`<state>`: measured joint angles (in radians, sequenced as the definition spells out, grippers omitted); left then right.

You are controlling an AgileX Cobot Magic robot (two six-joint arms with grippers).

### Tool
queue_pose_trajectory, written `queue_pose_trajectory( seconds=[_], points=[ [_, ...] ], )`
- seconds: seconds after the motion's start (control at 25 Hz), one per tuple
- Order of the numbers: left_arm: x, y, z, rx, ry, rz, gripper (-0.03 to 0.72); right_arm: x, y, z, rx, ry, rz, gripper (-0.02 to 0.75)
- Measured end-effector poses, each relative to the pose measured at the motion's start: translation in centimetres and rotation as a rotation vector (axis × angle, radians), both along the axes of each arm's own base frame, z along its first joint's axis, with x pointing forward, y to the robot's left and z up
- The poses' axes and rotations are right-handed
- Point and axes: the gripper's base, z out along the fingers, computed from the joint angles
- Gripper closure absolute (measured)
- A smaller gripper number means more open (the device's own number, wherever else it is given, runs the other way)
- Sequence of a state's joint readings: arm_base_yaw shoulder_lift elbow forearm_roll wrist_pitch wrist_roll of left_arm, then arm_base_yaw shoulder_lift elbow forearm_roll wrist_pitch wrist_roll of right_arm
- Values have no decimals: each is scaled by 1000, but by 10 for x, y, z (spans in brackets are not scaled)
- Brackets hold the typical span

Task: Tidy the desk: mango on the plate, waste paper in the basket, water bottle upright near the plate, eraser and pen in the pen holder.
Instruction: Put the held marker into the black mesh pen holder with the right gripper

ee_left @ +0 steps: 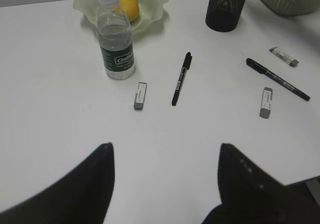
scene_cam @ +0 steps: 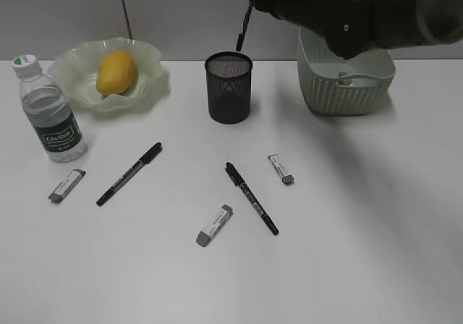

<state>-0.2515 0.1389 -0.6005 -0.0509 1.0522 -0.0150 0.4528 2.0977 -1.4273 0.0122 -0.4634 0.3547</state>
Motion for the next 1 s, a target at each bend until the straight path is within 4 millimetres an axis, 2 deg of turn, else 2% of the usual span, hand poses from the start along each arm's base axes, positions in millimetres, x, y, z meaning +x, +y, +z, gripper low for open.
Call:
queue_pose_trajectory(
  seconds=[0.16,0.36,0.44,0.52,0.6,0.68,0.8,1.0],
  points=[
    [0,0,0,0,0,0,197,12,6,-21,-11,21,1,594],
    [0,0,1,-3,-10,0,197,14,10,-41,-71,32,40,572],
    [1,0,2,-8,-27,1,197,14,11,-46,-85,37,49,507],
    [2,0,3,-10,-35,2,197,14,11,-48,-89,41,52,406],
    [2,0,3,-10,-37,2,197,14,11,-48,-89,41,52,314],
    [2,0,3,-11,-37,2,198,14,11,-48,-91,41,54,267],
    [2,0,3,-10,-38,2,198,12,10,-46,-114,77,53,248],
    [2,0,4,-12,-44,2,198,-1,2,-13,-245,187,64,246]
  ],
)
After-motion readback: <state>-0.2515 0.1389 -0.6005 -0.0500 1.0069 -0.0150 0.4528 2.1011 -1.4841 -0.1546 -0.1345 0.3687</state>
